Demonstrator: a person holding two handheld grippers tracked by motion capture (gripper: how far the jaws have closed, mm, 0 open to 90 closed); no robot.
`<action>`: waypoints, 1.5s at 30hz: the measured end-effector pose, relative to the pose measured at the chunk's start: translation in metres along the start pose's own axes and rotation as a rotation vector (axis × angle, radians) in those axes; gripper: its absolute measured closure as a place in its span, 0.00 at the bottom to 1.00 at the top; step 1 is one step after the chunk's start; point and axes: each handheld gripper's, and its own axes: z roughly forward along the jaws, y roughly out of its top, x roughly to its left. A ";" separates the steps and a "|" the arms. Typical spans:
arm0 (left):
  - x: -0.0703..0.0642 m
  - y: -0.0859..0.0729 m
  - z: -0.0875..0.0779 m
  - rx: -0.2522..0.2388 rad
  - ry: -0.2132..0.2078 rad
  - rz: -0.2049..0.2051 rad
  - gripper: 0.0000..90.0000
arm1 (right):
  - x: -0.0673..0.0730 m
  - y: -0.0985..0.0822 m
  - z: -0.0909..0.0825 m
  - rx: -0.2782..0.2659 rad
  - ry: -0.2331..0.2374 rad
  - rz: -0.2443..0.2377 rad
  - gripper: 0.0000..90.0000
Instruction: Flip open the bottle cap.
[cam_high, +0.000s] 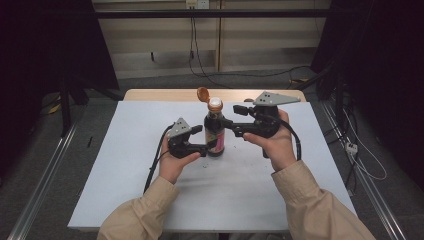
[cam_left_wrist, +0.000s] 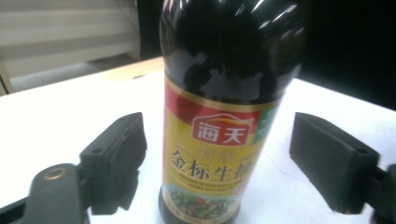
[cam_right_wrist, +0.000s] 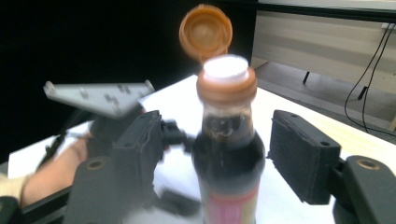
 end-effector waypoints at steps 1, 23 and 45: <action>0.000 0.000 -0.003 -0.002 -0.010 -0.008 0.16 | 0.000 -0.003 -0.003 -0.002 -0.001 0.000 0.36; 0.003 -0.023 -0.078 -0.023 -0.003 -0.024 0.03 | -0.002 -0.086 -0.039 0.011 -0.010 0.046 0.25; 0.013 -0.042 -0.125 0.020 0.049 0.034 0.03 | -0.013 -0.141 -0.051 0.043 -0.061 0.071 0.23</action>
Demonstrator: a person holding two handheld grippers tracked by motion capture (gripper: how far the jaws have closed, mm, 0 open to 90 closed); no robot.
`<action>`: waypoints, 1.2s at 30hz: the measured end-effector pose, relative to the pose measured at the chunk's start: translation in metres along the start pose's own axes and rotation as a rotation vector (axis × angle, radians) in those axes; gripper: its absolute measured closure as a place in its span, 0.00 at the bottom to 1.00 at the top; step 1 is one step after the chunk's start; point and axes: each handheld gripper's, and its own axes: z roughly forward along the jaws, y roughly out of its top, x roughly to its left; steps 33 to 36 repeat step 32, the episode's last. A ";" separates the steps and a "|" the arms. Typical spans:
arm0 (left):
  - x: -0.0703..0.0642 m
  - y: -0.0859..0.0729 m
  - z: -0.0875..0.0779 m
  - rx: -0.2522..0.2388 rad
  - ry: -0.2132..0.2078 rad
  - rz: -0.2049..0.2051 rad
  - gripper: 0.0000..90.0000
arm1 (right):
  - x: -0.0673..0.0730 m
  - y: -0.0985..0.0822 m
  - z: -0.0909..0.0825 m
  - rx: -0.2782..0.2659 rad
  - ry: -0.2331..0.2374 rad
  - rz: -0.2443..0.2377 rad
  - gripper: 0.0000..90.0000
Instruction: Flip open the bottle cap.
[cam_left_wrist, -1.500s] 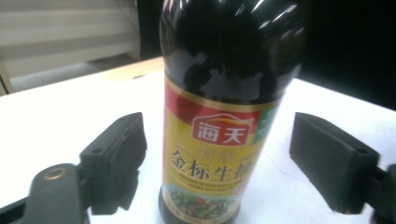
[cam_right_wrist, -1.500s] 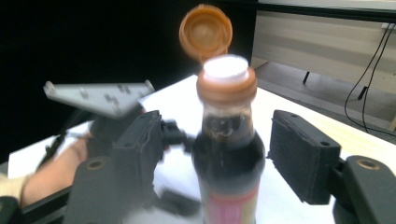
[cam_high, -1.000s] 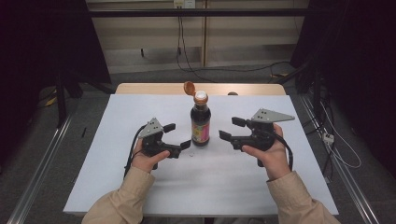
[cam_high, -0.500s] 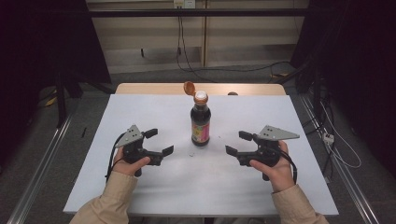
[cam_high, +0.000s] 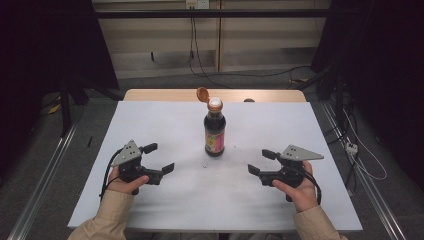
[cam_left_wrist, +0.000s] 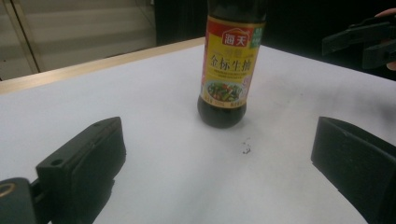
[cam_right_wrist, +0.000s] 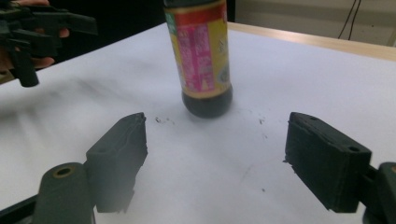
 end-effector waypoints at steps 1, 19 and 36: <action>0.000 -0.001 -0.001 0.006 0.001 0.004 0.03 | -0.001 -0.002 0.000 0.001 -0.006 -0.004 0.23; 0.006 -0.013 -0.017 0.025 0.033 0.000 0.03 | -0.013 -0.030 -0.020 0.010 -0.068 -0.001 0.23; 0.007 -0.018 -0.021 0.036 0.038 0.004 0.03 | -0.015 -0.038 -0.027 0.008 -0.060 0.004 0.23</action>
